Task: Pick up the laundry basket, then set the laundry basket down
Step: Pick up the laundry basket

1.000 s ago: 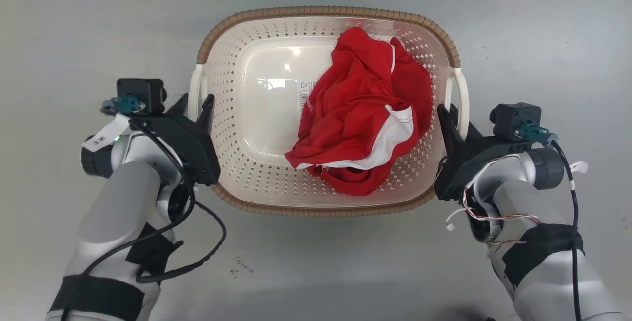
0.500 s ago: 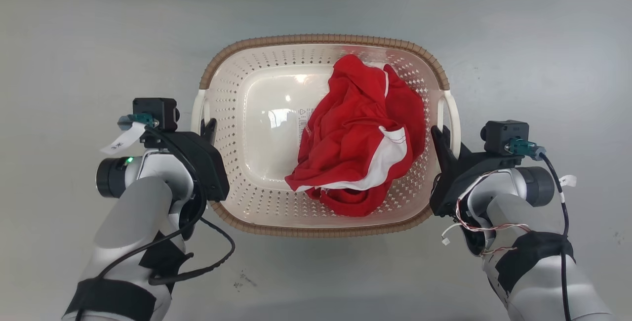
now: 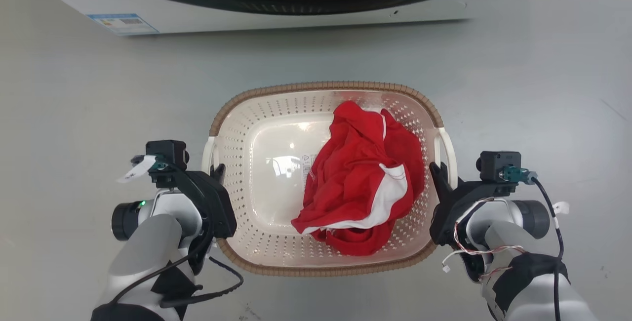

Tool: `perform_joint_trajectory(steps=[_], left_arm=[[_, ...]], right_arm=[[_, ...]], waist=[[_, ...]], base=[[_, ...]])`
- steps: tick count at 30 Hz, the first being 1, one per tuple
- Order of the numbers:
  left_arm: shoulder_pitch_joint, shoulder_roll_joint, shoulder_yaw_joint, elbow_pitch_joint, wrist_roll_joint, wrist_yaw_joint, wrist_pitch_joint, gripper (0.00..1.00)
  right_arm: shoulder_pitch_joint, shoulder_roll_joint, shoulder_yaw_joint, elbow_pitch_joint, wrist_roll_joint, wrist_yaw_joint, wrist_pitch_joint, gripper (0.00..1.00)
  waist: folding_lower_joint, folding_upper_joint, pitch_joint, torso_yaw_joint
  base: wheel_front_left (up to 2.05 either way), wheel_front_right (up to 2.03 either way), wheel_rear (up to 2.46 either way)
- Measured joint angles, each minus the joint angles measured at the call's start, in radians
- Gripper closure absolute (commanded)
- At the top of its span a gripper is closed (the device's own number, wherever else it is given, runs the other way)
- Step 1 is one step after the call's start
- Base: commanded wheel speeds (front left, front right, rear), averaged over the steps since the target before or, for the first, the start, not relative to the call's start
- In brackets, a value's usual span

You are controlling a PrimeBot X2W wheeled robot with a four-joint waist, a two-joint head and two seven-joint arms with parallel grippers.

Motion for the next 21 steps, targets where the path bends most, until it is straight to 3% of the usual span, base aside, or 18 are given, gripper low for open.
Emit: perform_joint_trajectory(steps=[21], left_arm=[[0.142, -0.027, -0.018, 0.078, -0.02, -0.008, 0.096, 1.0]], right_arm=[[0.121, 0.019, 0.011, 0.127, 0.048, 0.043, 0.075, 1.0]], waist=[[-0.0001, -0.0001, -0.31, 0.006]], base=[[0.0, 0.0, 0.0]])
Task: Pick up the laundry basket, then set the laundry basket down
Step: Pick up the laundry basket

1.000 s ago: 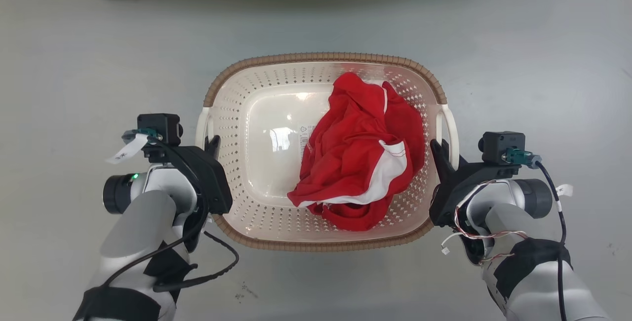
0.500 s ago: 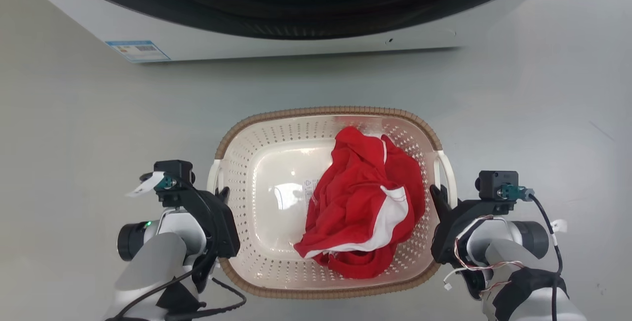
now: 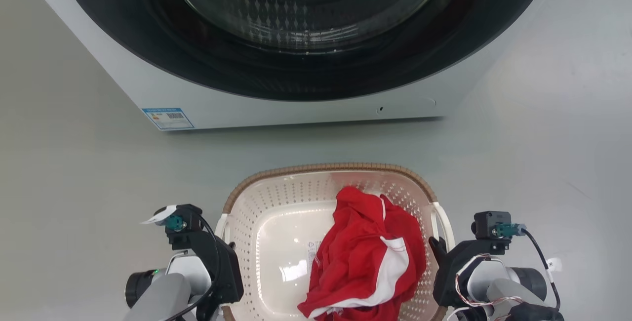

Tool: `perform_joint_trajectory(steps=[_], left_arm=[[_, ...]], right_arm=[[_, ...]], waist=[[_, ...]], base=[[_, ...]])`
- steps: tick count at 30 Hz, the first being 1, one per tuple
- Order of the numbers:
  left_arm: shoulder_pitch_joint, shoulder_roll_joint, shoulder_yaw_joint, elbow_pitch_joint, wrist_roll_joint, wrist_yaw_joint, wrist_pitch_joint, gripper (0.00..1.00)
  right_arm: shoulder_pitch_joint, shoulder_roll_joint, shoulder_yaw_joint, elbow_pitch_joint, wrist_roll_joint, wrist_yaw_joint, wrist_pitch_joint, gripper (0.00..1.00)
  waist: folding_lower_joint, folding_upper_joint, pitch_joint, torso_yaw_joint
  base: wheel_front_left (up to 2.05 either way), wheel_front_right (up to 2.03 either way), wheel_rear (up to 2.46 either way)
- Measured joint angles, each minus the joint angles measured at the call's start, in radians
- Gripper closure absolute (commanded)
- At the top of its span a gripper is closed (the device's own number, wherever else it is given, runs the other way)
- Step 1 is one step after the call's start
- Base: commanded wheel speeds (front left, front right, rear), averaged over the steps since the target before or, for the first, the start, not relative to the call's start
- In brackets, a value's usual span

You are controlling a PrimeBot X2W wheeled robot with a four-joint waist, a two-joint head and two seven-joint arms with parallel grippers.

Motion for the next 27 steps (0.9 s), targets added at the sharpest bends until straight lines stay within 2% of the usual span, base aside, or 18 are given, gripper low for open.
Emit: perform_joint_trajectory(steps=[16, 27], left_arm=[[0.102, -0.002, -0.008, 0.017, -0.04, 0.0, 0.131, 1.0], [0.131, 0.003, -0.005, 0.024, -0.059, 0.0, 0.206, 1.0]], right_arm=[[0.117, 0.001, 0.064, -0.004, 0.085, 0.007, 0.132, 1.0], [0.157, -0.002, 0.097, -0.018, 0.14, 0.008, 0.239, 1.0]], waist=[[0.0, -0.0001, -0.227, 0.006], [0.0001, 0.0, -0.344, 0.005]], base=[[0.0, 0.0, 0.0], [0.0, 0.0, 0.0]])
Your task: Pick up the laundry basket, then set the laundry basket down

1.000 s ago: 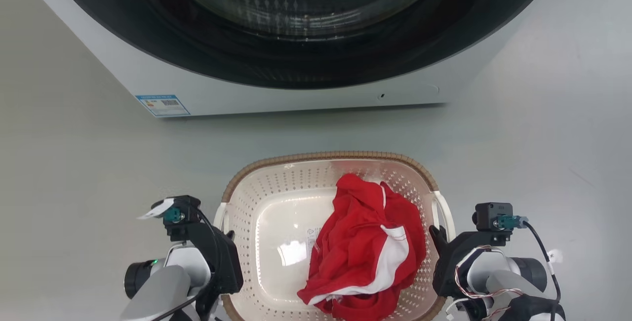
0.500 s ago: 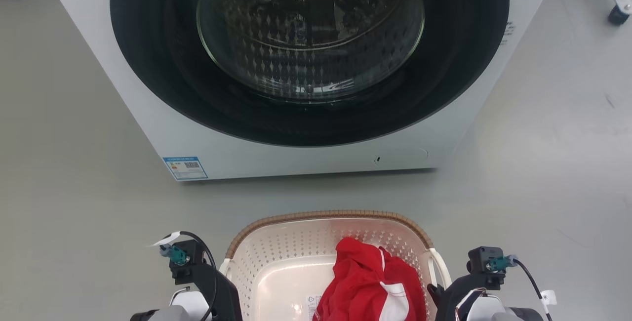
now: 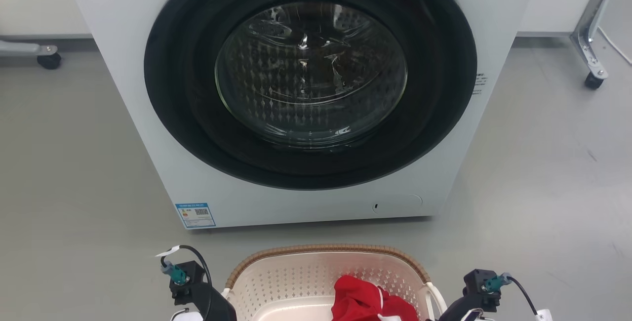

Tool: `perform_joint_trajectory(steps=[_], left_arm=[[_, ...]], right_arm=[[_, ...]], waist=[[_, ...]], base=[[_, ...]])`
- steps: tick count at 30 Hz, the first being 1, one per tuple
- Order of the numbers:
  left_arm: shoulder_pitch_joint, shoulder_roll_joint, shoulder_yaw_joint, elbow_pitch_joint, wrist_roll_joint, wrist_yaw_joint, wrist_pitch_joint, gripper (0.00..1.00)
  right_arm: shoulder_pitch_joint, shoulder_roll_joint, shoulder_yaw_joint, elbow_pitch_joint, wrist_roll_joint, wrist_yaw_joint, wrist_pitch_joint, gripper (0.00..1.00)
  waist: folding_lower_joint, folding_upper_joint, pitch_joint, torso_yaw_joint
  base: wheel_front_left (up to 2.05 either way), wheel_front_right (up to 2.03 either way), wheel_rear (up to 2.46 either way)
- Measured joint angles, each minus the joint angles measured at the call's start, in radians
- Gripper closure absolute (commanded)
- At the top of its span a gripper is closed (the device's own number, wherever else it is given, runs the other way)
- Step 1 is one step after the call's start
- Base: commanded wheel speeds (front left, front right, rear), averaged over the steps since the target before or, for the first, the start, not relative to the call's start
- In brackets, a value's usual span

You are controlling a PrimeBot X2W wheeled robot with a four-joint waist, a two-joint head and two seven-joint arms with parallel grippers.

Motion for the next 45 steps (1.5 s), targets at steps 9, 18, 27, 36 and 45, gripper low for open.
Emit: perform_joint_trajectory(steps=[9, 18, 27, 36, 45], left_arm=[[0.036, 0.002, 0.007, 0.005, -0.022, 0.001, 0.05, 1.0], [0.064, 0.004, 0.009, 0.007, -0.038, 0.002, 0.078, 1.0], [0.078, 0.004, 0.009, 0.007, -0.042, 0.005, 0.091, 1.0], [0.094, 0.004, 0.007, 0.007, -0.051, 0.01, 0.099, 1.0], [0.094, 0.004, 0.007, 0.007, -0.052, 0.014, 0.103, 1.0]], right_arm=[[0.027, -0.002, 0.025, -0.003, 0.039, 0.0, 0.069, 1.0], [0.046, -0.003, 0.04, -0.002, 0.057, 0.0, 0.105, 1.0], [0.059, -0.003, 0.048, 0.001, 0.074, 0.0, 0.114, 1.0], [0.061, -0.003, 0.057, 0.003, 0.083, -0.003, 0.123, 1.0], [0.062, -0.003, 0.066, 0.003, 0.091, -0.008, 0.126, 1.0]], waist=[[0.0, 0.0, -0.058, -0.004], [0.0, 0.0, -0.09, -0.012], [0.0001, 0.0001, -0.102, -0.02], [0.0001, 0.0001, -0.106, -0.023], [0.0001, 0.0001, -0.105, -0.021]], base=[[0.0, 0.0, 0.0], [0.0, 0.0, 0.0], [0.0, 0.0, 0.0], [0.0, 0.0, 0.0], [0.0, 0.0, 0.0]])
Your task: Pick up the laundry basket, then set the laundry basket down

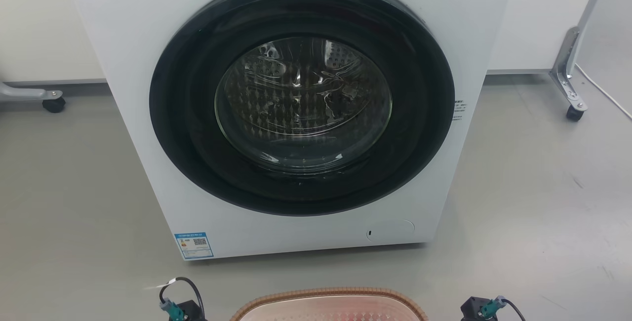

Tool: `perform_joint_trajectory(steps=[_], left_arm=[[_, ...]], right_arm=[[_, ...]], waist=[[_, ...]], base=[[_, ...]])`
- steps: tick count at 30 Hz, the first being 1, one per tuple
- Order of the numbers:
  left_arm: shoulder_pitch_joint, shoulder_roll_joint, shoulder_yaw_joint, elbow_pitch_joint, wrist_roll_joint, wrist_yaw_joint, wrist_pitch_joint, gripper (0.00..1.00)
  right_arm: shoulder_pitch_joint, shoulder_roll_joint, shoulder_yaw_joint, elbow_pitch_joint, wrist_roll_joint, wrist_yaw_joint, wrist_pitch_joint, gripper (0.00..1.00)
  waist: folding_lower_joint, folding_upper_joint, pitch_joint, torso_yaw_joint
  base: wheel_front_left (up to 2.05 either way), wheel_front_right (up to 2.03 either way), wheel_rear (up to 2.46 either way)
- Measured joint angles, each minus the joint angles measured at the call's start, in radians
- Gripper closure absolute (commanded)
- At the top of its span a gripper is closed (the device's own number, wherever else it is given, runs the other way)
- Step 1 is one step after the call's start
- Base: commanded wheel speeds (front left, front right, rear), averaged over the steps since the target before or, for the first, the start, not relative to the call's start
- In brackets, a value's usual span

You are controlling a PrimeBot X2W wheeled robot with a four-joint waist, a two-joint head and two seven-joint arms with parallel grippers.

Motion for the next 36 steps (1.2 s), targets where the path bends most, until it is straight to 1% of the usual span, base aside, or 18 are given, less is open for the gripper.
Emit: perform_joint_trajectory(steps=[8, 13, 28, 36], left_arm=[[0.0, 0.0, -0.002, 0.0, 0.0, 0.003, 0.0, 1.0], [0.0, 0.0, -0.003, 0.0, 0.0, 0.003, 0.0, 1.0], [0.0, 0.001, -0.009, 0.0, 0.0, 0.005, -0.002, 1.0], [-0.001, 0.0, -0.014, -0.002, 0.0, 0.005, -0.027, 1.0]], right_arm=[[0.0, 0.0, 0.012, -0.003, 0.01, -0.002, 0.0, 1.0], [0.0, 0.0, 0.016, -0.005, 0.019, -0.009, 0.0, 1.0], [0.0, 0.0, 0.028, -0.004, 0.035, -0.01, -0.006, 1.0], [-0.002, 0.0, 0.032, -0.004, 0.045, -0.013, -0.026, 1.0]], waist=[[0.0, 0.0, 0.002, 0.002], [0.0, 0.0, 0.004, 0.003], [0.0, 0.0, 0.008, 0.006], [-0.0001, 0.0, 0.02, 0.005]], base=[[0.0, 0.0, 0.0], [0.0, 0.0, 0.0], [0.0, 0.0, 0.0], [0.0, 0.0, 0.0]])
